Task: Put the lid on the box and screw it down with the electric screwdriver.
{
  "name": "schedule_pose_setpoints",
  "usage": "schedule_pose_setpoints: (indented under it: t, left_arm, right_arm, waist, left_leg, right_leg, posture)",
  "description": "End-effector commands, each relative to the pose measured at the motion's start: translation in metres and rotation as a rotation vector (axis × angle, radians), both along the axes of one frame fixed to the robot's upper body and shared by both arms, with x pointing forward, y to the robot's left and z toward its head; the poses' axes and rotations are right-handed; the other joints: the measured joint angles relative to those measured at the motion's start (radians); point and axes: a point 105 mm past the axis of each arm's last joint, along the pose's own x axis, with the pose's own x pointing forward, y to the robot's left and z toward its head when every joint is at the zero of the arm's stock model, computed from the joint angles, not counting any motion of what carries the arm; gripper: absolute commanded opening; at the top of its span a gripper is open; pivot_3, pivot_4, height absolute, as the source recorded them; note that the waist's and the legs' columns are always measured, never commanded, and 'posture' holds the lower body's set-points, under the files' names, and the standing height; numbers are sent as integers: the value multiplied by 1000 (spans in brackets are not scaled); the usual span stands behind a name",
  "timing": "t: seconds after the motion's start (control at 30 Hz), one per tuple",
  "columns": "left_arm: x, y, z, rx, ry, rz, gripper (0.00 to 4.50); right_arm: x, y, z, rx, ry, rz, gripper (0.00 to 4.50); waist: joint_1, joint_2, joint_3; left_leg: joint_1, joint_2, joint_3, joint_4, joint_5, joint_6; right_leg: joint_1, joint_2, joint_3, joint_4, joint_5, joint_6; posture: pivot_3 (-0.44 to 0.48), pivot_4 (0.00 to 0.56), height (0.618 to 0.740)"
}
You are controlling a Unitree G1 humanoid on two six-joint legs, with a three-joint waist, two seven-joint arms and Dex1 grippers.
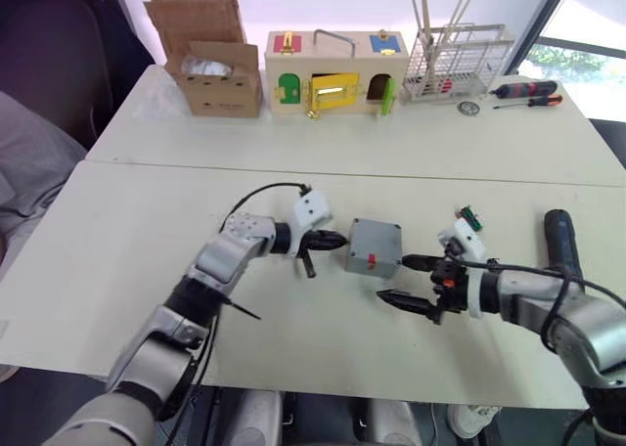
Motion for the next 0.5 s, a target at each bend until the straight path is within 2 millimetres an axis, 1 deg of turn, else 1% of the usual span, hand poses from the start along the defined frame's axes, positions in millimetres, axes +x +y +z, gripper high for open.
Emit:
schedule_pose_setpoints:
  t: [0.03,0.13,0.2,0.27,0.37,0.47,0.5]
  left_arm:
    - [2,-18,11,-37,-43,-57,99]
    - [9,-23,9,-45,-44,-43,99]
    - [16,-18,5,-21,-66,-9,99]
    - [28,-3,4,8,-94,60,99]
    - [33,12,4,24,-110,101,99]
    - [28,33,5,54,-124,126,99]
    - [19,40,4,62,-117,114,99]
  right_arm:
    - [-10,16,15,46,-55,47,4479]
    - [-14,14,15,29,-59,31,4479]
    - [-16,6,16,-13,-64,19,4479]
    - [-16,-5,19,-67,-78,5,4479]
    - [-13,-15,22,-118,-98,-6,4479]
    - [-2,-30,22,-200,-134,-13,4479]
    - [7,-34,22,-225,-164,-5,4479]
  waist:
    - [7,0,0]
    - [15,0,0]
    - [13,0,0]
    - [12,0,0]
    - [8,0,0]
    - [9,0,0]
    - [8,0,0]
  left_leg:
    - [0,0,0,0,-1,1]
    - [-1,0,-1,1,-1,2]
    - [-1,0,0,2,-2,3]
    - [-1,0,0,2,-2,3]
    - [-1,0,0,2,-2,4]
    - [-1,1,0,1,-2,4]
    - [-1,1,0,1,-2,4]
  right_leg:
    - [0,0,0,0,0,0]
    - [0,0,0,0,0,0]
    - [0,0,0,0,0,0]
    - [0,-1,0,0,0,0]
    - [0,0,0,0,0,0]
    - [-1,0,0,1,0,0]
    - [-1,0,0,1,0,0]
  posture:
    - [0,150,729]
    - [0,150,729]
    - [0,150,729]
    - [0,150,729]
    - [0,150,729]
    - [0,150,729]
    - [0,150,729]
